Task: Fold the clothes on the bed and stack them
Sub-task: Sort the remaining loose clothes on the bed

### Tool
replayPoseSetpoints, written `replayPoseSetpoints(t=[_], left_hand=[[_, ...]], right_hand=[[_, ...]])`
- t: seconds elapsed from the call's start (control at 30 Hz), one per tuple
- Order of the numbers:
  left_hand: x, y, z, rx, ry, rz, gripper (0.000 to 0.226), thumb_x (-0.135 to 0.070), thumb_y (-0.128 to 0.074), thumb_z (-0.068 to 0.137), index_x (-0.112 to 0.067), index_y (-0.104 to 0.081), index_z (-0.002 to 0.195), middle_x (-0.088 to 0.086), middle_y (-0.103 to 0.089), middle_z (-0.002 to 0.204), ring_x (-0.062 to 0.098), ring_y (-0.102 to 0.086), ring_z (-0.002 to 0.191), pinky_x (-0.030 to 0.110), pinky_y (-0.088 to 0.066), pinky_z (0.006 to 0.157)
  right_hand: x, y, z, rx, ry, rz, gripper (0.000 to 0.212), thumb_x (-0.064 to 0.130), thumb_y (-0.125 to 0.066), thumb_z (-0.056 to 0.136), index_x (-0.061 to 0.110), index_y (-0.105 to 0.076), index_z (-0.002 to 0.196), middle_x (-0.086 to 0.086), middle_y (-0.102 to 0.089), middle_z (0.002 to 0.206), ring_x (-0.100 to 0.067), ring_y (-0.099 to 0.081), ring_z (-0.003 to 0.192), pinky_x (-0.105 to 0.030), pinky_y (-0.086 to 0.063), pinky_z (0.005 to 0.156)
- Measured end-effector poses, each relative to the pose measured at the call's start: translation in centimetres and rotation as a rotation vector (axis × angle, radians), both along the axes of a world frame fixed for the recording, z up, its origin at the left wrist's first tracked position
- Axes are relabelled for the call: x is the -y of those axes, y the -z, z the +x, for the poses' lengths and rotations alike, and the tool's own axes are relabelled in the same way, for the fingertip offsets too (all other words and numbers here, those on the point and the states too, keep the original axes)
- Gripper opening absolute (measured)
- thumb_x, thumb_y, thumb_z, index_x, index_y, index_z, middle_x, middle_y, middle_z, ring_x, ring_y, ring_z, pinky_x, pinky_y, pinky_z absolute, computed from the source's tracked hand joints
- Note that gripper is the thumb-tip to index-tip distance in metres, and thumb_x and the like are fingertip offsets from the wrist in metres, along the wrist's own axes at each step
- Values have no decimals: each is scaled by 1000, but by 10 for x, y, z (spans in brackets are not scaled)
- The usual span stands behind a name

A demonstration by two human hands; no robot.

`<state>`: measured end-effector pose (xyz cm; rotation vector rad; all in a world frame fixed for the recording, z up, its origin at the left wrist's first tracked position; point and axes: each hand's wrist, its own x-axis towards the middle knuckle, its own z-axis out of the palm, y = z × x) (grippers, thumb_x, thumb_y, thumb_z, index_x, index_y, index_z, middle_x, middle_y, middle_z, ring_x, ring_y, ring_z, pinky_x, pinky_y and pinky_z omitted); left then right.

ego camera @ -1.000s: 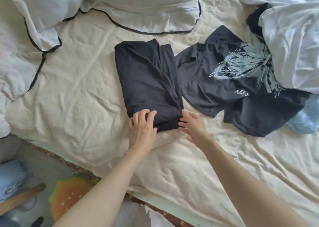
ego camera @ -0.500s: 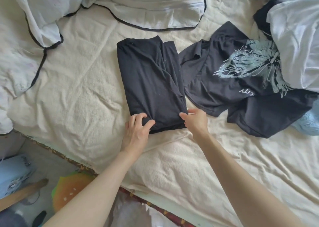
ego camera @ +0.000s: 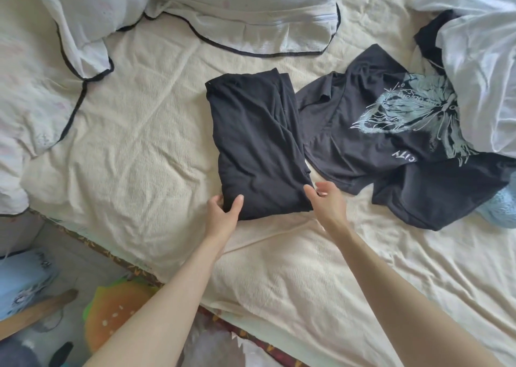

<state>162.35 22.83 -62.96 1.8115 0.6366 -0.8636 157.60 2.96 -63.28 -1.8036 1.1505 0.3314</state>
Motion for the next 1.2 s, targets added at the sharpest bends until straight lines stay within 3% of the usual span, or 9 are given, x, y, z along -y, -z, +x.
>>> replayPoseSetpoints(t=[0.1, 0.2, 0.33, 0.57, 0.73, 0.83, 0.93, 1.07, 1.2], left_hand=[[-3, 2, 3, -52, -52, -61, 42, -30, -65, 89, -14, -45, 121, -7, -58, 106, 3, -58, 93, 18, -47, 74], [-12, 1, 3, -73, -80, -122, 46, -28, -66, 88, -13, -45, 126, 0, -59, 114, 14, -60, 103, 31, -50, 90], [-43, -7, -11, -122, -6, -145, 45, -32, -68, 86, -20, -45, 122, -4, -58, 114, 11, -59, 103, 32, -49, 90], [-90, -19, -64, -265, 27, -88, 61, -30, -69, 85, -12, -41, 137, 3, -54, 130, 20, -56, 114, 45, -47, 99], [-85, -15, -57, -208, 100, -46, 54, -26, -67, 88, -10, -43, 134, 5, -55, 129, 20, -56, 113, 40, -49, 96], [-86, -12, -55, -219, 115, -39, 55, -26, -67, 87, -9, -43, 134, 5, -55, 129, 21, -56, 113, 41, -48, 98], [-88, -9, -57, -218, 110, -43, 58, -27, -68, 87, -11, -42, 135, 4, -54, 131, 20, -55, 116, 41, -47, 100], [-90, -6, -61, -218, 96, -50, 61, -28, -69, 86, -13, -41, 137, 1, -51, 135, 18, -51, 122, 40, -44, 103], [-94, -1, -62, -231, 90, -62, 60, -29, -69, 85, -16, -41, 137, -2, -51, 135, 15, -50, 121, 35, -44, 102]], right_hand=[[1, 8, 9, -66, 43, 151, 42, 27, -64, 87, 8, -54, 124, -2, -61, 113, -20, -60, 105, -33, -47, 95], [-3, 9, 5, -86, 116, 287, 15, 19, -65, 86, 6, -65, 95, -9, -69, 94, -25, -65, 92, -32, -52, 81], [-20, -2, -22, -118, 51, 280, 9, 14, -65, 85, 9, -63, 78, -5, -64, 75, -18, -62, 70, -23, -47, 55], [-53, -7, -87, -398, -167, 317, 18, 19, -63, 86, 4, -54, 81, -11, -56, 80, -23, -52, 70, -29, -39, 60], [-38, -14, -43, -189, -231, -64, 33, 42, -55, 89, 12, -56, 104, 4, -59, 81, -13, -56, 77, -25, -38, 62], [-26, -16, 11, 0, -300, -246, 38, 39, -54, 92, 8, -55, 113, -3, -58, 103, -21, -55, 97, -30, -41, 79], [-20, -12, 61, 118, -578, -476, 39, 33, -52, 95, 9, -51, 126, -11, -52, 123, -31, -45, 114, -41, -36, 94], [-28, -2, 108, 119, -843, -585, 47, 38, -40, 100, 12, -41, 139, -10, -46, 136, -31, -40, 124, -44, -33, 97], [-34, 9, 128, 36, -987, -651, 45, 36, -48, 97, 8, -46, 132, -13, -50, 127, -32, -44, 118, -44, -32, 95]])
